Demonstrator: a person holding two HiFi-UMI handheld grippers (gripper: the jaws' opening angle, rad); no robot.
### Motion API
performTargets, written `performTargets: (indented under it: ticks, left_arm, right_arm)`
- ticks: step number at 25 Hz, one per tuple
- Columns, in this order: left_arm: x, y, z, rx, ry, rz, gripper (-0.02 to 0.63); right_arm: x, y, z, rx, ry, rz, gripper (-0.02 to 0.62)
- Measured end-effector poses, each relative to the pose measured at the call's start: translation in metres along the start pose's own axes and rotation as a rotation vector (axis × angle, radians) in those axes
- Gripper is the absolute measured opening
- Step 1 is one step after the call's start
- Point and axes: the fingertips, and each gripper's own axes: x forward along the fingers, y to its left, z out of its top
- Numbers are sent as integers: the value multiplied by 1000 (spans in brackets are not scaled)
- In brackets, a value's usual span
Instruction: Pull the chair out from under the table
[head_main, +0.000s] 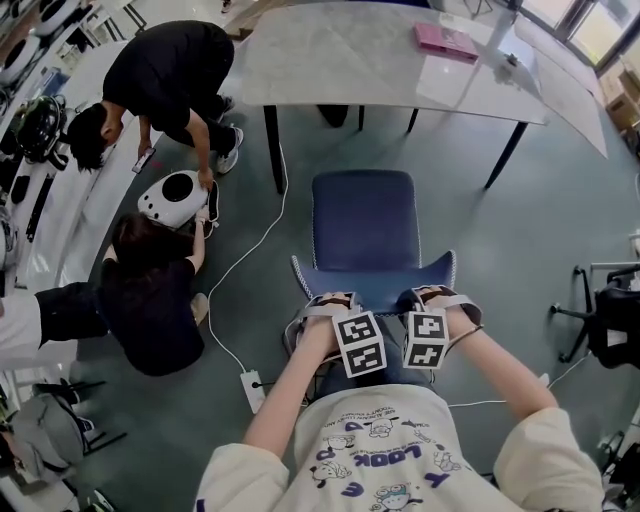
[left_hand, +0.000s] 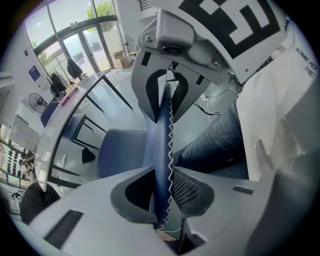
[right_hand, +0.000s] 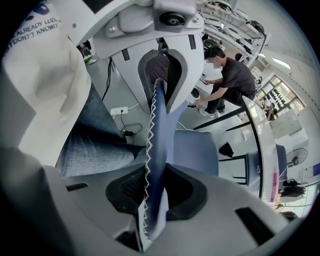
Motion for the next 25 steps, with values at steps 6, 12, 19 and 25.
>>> performTargets:
  ticks: [6, 12, 19, 25]
  left_arm:
    - [-1, -16, 1, 6, 8, -9, 94]
    - [-4, -27, -2, 7, 1, -31, 100]
    - [-4, -26, -2, -27, -40, -45, 121]
    - [-11, -19, -4, -160, -106, -7, 188]
  right_arm:
    - [-2, 16, -1, -8, 9, 14, 80]
    - [-4, 27, 2, -5, 12, 30, 84]
    - [-3, 27, 2, 7, 14, 23, 101]
    - [-8, 30, 2, 111, -46, 73, 186]
